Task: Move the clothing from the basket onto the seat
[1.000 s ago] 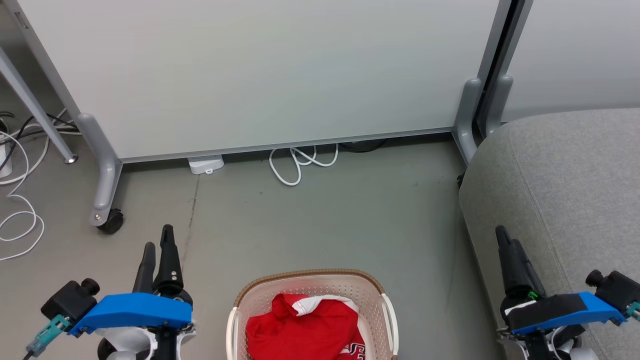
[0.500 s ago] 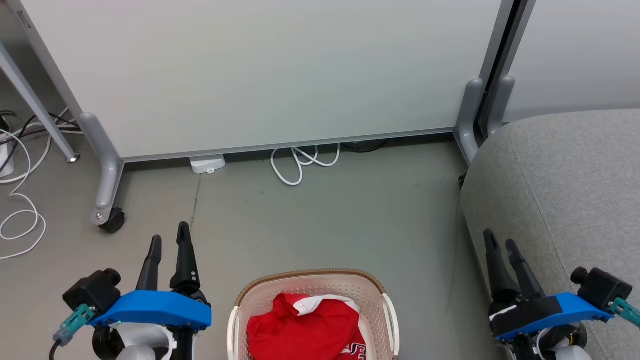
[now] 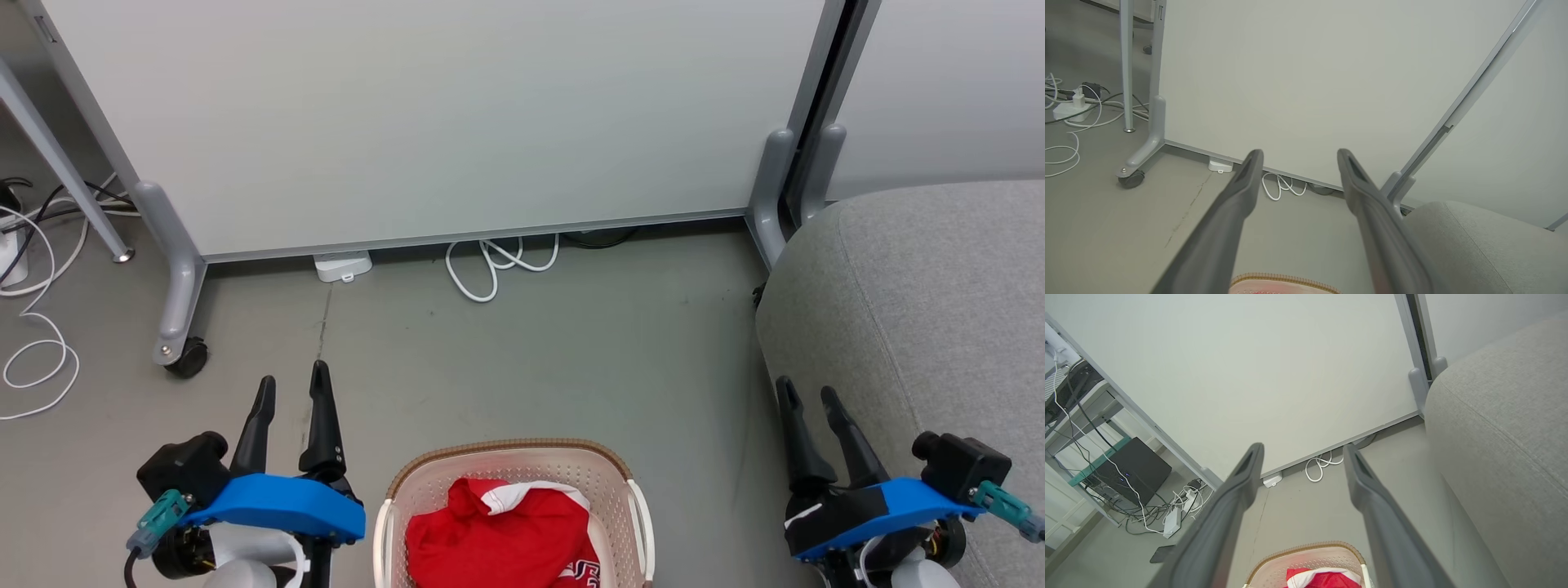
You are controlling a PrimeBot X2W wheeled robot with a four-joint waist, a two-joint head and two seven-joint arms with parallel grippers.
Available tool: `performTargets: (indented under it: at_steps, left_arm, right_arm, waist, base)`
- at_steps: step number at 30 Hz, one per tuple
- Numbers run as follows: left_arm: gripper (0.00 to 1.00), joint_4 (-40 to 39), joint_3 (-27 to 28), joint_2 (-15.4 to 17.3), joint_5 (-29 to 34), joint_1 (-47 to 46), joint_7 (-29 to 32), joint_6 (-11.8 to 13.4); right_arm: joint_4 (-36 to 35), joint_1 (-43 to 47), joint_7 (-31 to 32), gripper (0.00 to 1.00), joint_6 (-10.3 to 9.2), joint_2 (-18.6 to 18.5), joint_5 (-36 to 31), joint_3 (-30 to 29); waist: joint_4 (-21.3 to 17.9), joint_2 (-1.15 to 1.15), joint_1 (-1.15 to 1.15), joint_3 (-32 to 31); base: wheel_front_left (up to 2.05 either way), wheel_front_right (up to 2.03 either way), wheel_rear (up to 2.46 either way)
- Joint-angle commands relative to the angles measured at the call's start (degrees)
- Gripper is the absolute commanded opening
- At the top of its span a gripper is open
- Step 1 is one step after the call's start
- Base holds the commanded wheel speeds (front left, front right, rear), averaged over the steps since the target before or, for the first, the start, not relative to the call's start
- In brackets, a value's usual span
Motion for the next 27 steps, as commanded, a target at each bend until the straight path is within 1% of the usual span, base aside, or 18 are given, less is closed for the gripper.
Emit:
performTargets:
  at_steps: [1,19,27]
  left_arm:
    - [1.00,-0.28,-0.32,0.36,1.56,-1.43,-0.58,0.30]
    - [1.00,2.00,-1.83,0.39,11.58,-1.88,-3.10,-0.01]
    - [1.00,3.11,-2.44,0.39,15.26,-2.14,-4.07,0.27]
  right_arm:
    - [-0.25,-1.41,-0.52,1.00,0.09,-0.31,-1.37,0.15]
    - [0.13,-1.52,-3.17,1.00,0.11,-0.34,-12.20,0.43]
    - [0.44,-1.61,-4.07,1.00,0.12,-0.36,-16.28,0.88]
  waist:
    - [0.02,0.00,0.00,-0.01]
    - [0.12,0.00,0.00,0.25]
    - [0.21,0.00,0.00,0.28]
  base:
    - [0.00,0.00,0.00]
    - [0.00,0.00,0.00]
    - [0.00,0.00,0.00]
